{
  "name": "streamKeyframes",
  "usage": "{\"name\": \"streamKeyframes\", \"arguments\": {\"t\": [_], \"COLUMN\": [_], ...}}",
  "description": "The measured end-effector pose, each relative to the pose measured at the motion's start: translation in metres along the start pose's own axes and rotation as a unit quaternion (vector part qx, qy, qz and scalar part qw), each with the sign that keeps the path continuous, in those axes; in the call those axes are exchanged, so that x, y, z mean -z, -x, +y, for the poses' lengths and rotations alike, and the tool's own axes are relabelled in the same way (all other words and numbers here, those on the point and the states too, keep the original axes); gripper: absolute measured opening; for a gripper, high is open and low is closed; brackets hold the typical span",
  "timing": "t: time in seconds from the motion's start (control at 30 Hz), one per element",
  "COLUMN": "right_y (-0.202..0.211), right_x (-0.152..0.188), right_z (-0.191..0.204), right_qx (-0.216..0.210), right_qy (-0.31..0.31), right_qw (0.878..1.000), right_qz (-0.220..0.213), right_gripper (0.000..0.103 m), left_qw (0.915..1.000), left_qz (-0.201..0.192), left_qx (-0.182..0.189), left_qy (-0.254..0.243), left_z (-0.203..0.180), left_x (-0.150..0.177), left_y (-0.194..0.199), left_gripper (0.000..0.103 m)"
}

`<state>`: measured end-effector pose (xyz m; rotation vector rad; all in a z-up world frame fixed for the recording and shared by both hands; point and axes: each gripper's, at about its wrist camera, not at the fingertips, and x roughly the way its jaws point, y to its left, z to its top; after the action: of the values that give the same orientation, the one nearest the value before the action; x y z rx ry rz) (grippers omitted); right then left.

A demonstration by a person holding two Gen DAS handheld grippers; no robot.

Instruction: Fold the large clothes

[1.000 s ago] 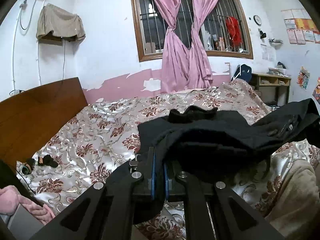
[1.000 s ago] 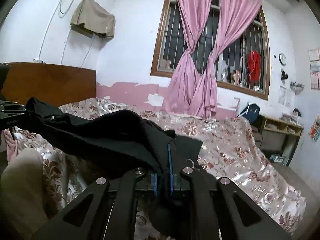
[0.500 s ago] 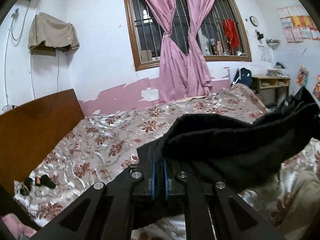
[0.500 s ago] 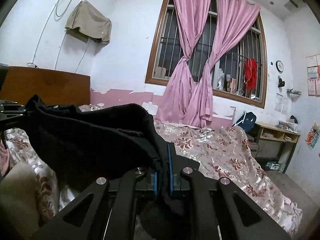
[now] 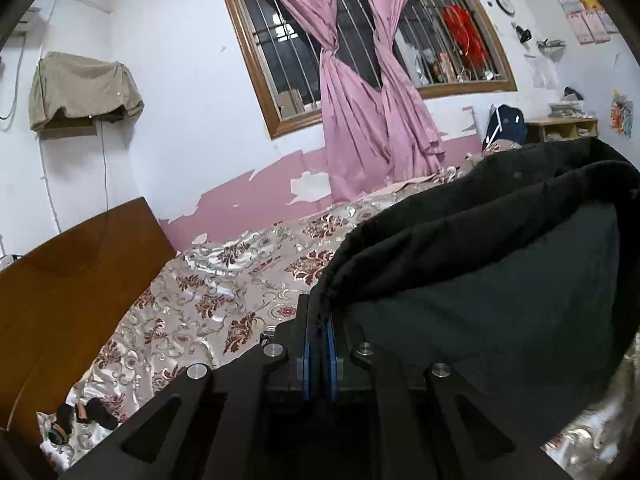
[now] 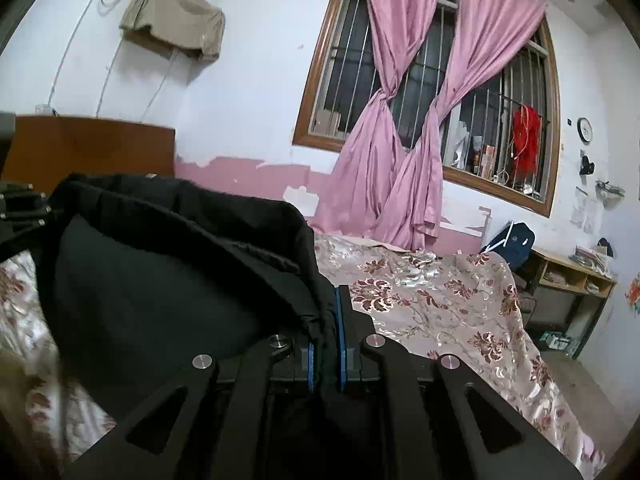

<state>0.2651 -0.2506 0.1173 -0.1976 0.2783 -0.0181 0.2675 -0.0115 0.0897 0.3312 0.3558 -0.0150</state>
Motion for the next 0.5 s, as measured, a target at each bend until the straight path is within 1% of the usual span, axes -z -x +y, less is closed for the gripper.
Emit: {"name": "streamKeyframes", "arguments": {"t": [0.1,0.23,0.37,0.5], "right_y": [-0.034,-0.066,-0.104,-0.151], "right_x": [0.007,0.005,-0.001,-0.002], "right_z": [0.004,0.004,-0.002,-0.006], "right_qx": [0.002,0.002,-0.003,-0.013], "right_qy": [0.004,0.002,-0.007,-0.014], "right_qw": [1.0,1.0,0.999,0.997], "right_qz": [0.017,0.028,0.049,0.078], "right_gripper": [0.008,0.007,0.008,0.008], "left_qw": [1.0,0.9998,0.9995,0.9987], "left_qz": [0.005,0.016,0.032,0.051], "left_qx": [0.0,0.001,0.002,0.004], "left_qy": [0.006,0.012,0.008,-0.003], "left_z": [-0.004,-0.006,-0.01,-0.015], "left_x": [0.003,-0.003,-0.01,-0.011], "left_y": [-0.027,-0.057,-0.093,-0.13], "left_gripper": [0.007,0.007,0.007,0.007]}}
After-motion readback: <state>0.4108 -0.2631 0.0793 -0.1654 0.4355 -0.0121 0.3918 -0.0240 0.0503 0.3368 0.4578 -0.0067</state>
